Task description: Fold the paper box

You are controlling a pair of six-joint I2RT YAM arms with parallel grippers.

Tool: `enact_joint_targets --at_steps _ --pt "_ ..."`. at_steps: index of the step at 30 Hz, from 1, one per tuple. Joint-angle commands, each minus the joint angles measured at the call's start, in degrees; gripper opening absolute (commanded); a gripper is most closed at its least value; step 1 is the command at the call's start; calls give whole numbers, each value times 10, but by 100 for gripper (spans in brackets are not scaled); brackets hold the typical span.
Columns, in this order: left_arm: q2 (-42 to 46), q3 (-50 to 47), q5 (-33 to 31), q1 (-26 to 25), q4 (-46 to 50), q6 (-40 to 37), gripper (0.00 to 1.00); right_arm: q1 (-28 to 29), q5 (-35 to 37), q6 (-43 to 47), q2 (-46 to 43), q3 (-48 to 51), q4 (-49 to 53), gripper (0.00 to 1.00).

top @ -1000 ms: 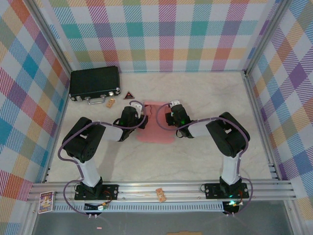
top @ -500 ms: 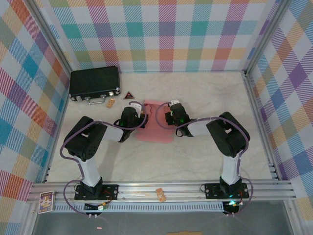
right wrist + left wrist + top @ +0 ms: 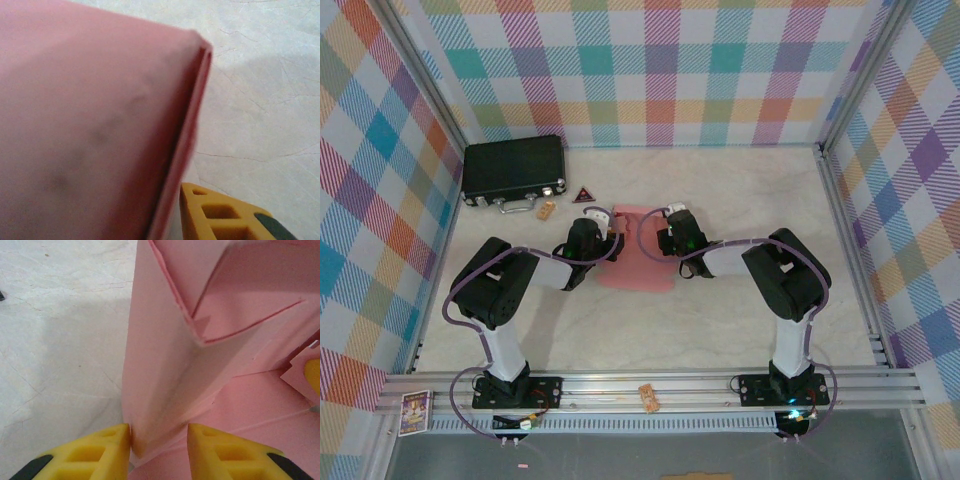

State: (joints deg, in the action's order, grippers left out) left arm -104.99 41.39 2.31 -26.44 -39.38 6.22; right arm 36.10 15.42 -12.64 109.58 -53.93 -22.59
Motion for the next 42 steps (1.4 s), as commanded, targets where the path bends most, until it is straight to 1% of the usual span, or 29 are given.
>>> enact_joint_targets --at_steps 1,8,14,15,21,27,34,38,42 --pt "4 17 14 5 -19 14 34 7 -9 7 4 -10 18 27" --pt "-4 17 16 5 -34 33 29 16 2 20 5 -10 17 26" --pt "-5 15 13 9 -42 48 36 17 7 22 6 -12 24 26" --pt "-5 13 15 11 -48 54 39 17 8 23 7 -12 25 26" --pt "-12 13 46 31 -66 78 40 17 6 29 6 -15 32 26" --pt "-21 27 64 38 -53 84 32 17 3 34 5 -20 41 26" --pt "-19 8 69 39 -90 93 18 25 0 32 2 -24 58 26" --pt "-17 1 70 33 -91 91 17 33 14 27 -2 -26 67 27" --pt "-18 -9 64 27 -97 90 16 35 10 7 -2 -28 71 28"
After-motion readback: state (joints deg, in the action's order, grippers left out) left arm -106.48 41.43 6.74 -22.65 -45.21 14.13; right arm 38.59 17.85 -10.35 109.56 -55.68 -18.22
